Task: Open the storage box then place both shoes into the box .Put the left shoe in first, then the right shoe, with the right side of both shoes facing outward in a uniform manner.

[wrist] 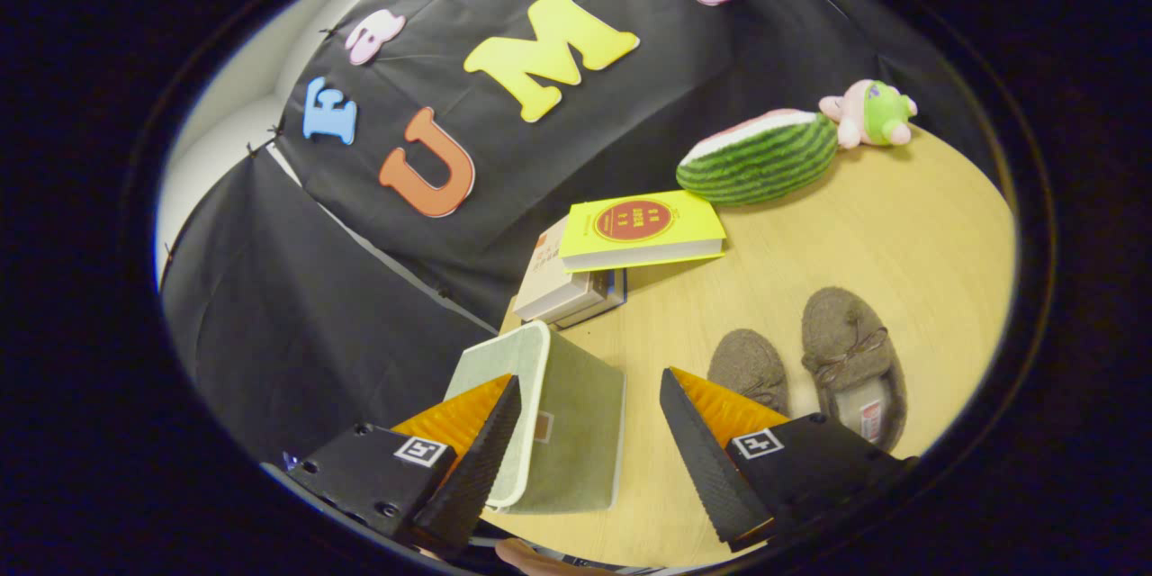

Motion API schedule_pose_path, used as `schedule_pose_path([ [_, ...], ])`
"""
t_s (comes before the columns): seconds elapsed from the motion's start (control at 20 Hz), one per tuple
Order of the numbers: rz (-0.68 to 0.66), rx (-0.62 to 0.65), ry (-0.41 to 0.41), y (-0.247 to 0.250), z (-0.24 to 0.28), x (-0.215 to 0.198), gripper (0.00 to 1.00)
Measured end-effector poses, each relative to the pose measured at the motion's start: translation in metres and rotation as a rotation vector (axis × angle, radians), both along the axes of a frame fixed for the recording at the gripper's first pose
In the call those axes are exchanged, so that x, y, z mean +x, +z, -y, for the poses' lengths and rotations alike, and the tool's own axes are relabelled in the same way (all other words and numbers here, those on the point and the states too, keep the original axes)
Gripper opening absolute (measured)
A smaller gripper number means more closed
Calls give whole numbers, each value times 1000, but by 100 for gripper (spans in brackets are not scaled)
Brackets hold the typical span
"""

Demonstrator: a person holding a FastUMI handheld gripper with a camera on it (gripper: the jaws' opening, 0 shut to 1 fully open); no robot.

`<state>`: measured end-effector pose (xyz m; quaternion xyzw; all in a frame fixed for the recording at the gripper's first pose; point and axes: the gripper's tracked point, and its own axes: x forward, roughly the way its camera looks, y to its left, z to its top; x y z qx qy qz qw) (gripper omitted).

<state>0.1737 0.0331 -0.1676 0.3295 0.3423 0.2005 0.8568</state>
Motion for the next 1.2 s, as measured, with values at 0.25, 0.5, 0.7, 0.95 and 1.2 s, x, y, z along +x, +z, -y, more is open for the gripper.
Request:
schedule_pose_path([
  [0.25, -156, 249, 197, -12, -39, -2, 98],
  [0.5, -205, 326, 265, -24, -62, 19, 94],
  [0.7, -240, 413, 352, -23, -81, 14, 80],
  [0.95, -280, 464, 398, -30, -97, 17, 64],
  [1.2, -315, 457, 441, -36, -110, 9, 40],
])
